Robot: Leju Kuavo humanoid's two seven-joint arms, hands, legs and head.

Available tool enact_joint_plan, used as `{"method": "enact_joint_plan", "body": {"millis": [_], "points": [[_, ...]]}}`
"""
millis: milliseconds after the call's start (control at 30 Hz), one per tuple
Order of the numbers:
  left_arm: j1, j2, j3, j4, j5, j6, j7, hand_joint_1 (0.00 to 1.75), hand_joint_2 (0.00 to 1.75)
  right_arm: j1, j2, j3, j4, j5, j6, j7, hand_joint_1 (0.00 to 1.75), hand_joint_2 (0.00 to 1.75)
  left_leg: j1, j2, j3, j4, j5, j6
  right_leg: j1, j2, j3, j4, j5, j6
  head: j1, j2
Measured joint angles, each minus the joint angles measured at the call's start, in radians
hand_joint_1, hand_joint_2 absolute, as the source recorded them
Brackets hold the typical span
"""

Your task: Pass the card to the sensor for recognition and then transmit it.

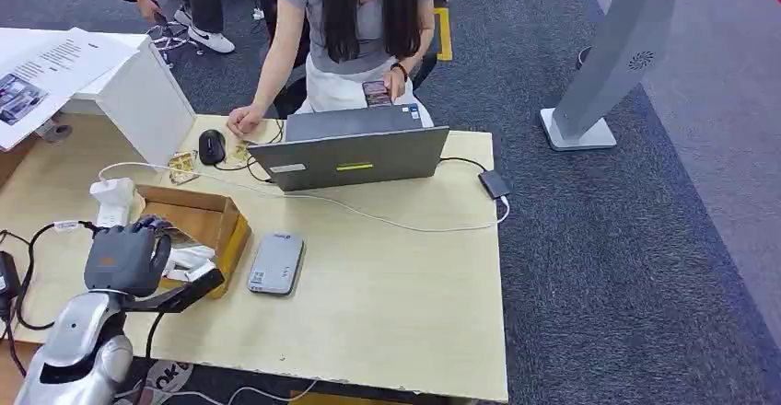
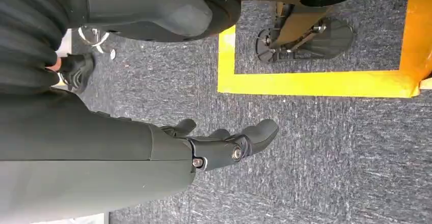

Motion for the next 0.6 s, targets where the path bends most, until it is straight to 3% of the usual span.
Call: {"method": "enact_joint_plan", "body": {"millis": [300,600], "points": [[-0.057,0.025,-0.005,-0.018,0.019,-0.006,-0.003,1.75,1.75,0.000,0.000,-0.004,0.000,0.006,0.001,0.000,0.00,1.75,0.000,0.001,0.000,0.000,0.000,0.000,0.000,0.001,-0.001,0.000,0.000,0.000,0.000,0.000],[-0.210,0.048,-0.046,-0.017,0.015,-0.014,0.016,1.75,1.75,-0.005,0.000,-0.005,0.000,0.023,0.004,0.003,0.00,1.75,0.000,0.001,0.000,0.000,0.001,-0.001,0.000,0.001,-0.001,0.000,0.002,-0.002,0.000,0.000]]}}
